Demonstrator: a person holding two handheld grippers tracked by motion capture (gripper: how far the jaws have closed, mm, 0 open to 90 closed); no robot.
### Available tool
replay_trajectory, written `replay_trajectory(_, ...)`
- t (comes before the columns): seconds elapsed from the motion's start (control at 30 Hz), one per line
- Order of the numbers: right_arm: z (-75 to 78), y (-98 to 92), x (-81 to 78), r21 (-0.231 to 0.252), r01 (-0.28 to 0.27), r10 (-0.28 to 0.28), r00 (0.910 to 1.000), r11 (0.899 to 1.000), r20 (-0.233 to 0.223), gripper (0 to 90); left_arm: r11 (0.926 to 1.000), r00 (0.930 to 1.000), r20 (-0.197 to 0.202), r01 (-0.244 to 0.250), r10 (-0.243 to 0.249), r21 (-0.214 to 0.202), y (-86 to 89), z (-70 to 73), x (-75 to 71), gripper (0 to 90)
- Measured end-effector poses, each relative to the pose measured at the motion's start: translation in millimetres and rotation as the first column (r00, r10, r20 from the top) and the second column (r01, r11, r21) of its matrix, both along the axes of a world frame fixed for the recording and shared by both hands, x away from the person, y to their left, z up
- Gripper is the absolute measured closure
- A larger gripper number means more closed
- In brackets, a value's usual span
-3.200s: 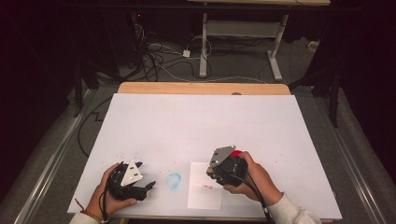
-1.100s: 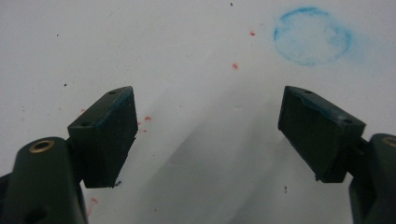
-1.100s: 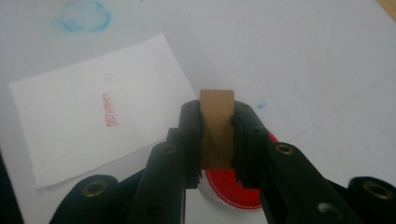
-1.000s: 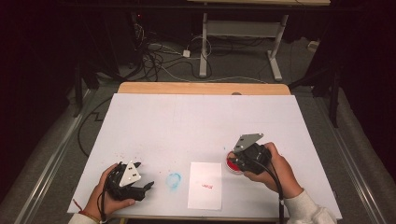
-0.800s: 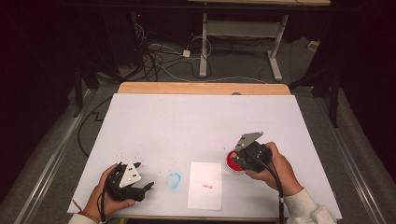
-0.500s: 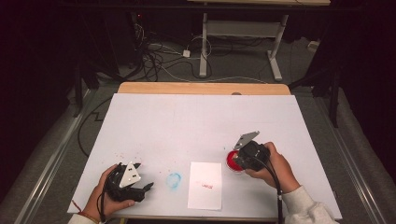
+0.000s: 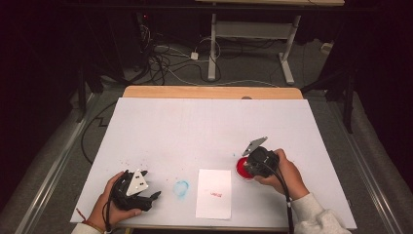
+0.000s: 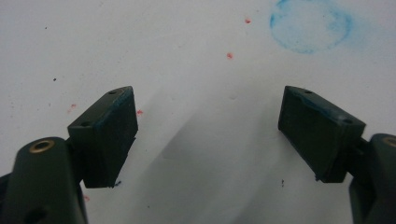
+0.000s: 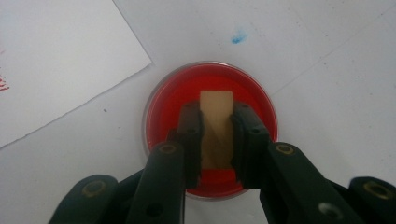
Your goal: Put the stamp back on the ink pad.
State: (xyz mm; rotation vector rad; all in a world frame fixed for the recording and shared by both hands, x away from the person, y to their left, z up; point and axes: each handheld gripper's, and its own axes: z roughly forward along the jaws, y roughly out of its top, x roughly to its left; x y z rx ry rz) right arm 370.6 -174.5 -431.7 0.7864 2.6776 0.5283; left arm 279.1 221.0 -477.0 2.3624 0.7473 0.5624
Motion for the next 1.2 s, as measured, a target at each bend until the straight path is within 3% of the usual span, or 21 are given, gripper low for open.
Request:
replay_trajectory(0.37, 1.7, -0.4, -1.4, 0.009, -0.004, 0.004, 1.0000, 1.000, 0.007, 72.7, 1.0000, 1.0000, 0.001, -0.001, 0.001, -0.001, 0.1, 0.2, 0.2, 19.1)
replay_trajectory(0.63, 9.6, -3.0, -5.5, 0.050, 0.013, -0.016, 0.9983, 0.999, 0.056, 54.7, 1.0000, 1.0000, 0.003, -0.001, 0.001, -0.001, 0.6, 1.1, -0.1, 19.1)
replay_trajectory(0.77, 13.8, -4.4, -8.6, 0.097, 0.015, -0.024, 0.9952, 0.995, 0.095, 43.8, 1.0000, 1.0000, 0.005, -0.003, 0.003, -0.002, 0.9, 1.4, -0.2, 19.1)
replay_trajectory(0.9, 18.2, -4.2, -11.3, 0.142, 0.007, -0.029, 0.9878, 0.990, 0.153, 34.1, 1.0000, 1.0000, 0.006, -0.002, 0.002, -0.001, 1.2, 1.5, -0.1, 19.0)
replay_trajectory(1.03, 20.7, -4.6, -13.5, 0.181, 0.005, -0.046, 0.9742, 0.983, 0.221, 24.2, 1.0000, 1.0000, 0.008, -0.001, 0.002, -0.005, 1.4, 1.9, -0.3, 19.0)
replay_trajectory(1.2, 24.1, -5.2, -17.5, 0.229, -0.011, -0.055, 0.9587, 0.973, 0.279, 21.3, 1.0000, 1.0000, 0.008, -0.004, 0.004, -0.007, 1.5, 1.9, -0.4, 19.0)
